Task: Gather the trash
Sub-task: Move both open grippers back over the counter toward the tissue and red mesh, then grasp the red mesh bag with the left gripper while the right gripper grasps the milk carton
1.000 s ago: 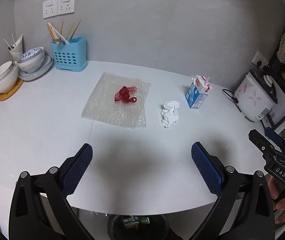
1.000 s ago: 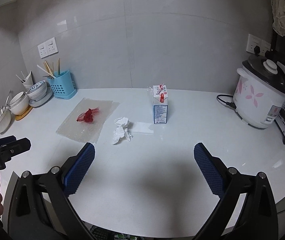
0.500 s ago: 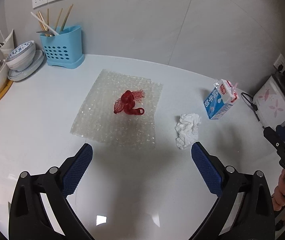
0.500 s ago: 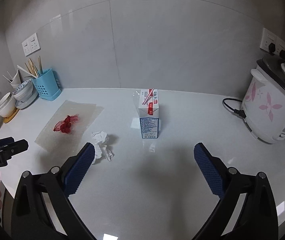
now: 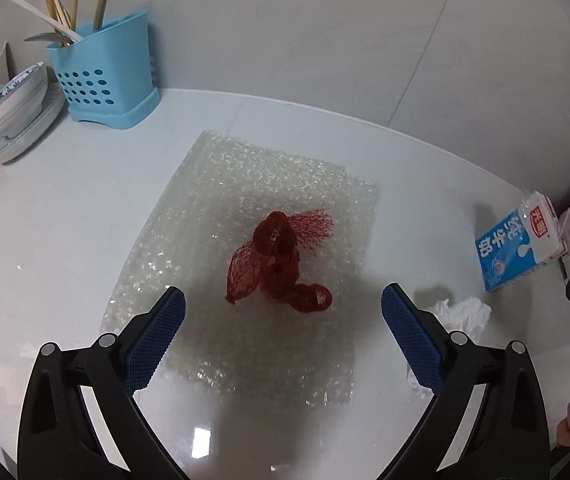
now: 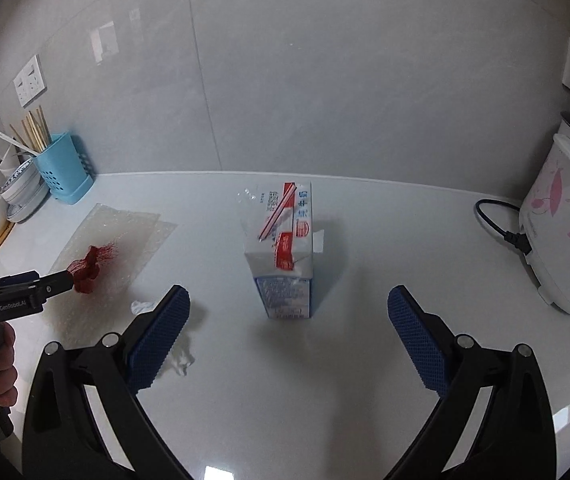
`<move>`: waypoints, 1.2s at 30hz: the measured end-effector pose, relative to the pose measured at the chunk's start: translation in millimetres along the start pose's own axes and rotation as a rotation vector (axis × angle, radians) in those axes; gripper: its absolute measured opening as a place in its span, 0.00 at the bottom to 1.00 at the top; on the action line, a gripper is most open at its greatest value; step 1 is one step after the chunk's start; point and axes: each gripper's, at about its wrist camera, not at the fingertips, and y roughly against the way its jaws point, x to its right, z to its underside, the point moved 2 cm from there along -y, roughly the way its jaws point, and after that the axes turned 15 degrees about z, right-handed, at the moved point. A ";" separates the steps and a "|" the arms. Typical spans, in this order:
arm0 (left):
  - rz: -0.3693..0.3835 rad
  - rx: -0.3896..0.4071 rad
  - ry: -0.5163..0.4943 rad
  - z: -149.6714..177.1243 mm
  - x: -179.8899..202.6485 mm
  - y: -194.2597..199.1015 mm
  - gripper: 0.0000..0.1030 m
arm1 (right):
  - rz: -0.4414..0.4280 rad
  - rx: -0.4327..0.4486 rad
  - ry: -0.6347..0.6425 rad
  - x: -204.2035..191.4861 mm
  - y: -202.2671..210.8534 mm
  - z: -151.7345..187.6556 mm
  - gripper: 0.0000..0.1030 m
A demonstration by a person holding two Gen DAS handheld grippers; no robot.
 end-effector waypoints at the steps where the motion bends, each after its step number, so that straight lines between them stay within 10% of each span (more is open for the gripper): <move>1: -0.006 0.001 0.003 -3.4 -2.3 -4.6 0.93 | 0.002 -0.003 0.003 -1.5 -4.3 -1.7 0.92; 7: -0.031 -0.024 0.013 -14.5 -15.6 -35.6 0.87 | -0.003 -0.033 -0.007 -7.2 -30.2 -11.5 0.88; 15: -0.090 -0.053 -0.021 -16.4 -17.3 -57.5 0.68 | -0.014 -0.080 -0.008 -15.4 -50.5 -15.8 0.58; 21: -0.133 -0.053 -0.037 -23.0 -18.9 -55.3 0.15 | -0.017 -0.098 -0.019 -15.2 -50.6 -18.3 0.38; 36: -0.079 -0.036 -0.059 -8.6 3.0 -7.8 0.12 | -0.002 -0.057 -0.031 -9.3 -12.1 -17.0 0.38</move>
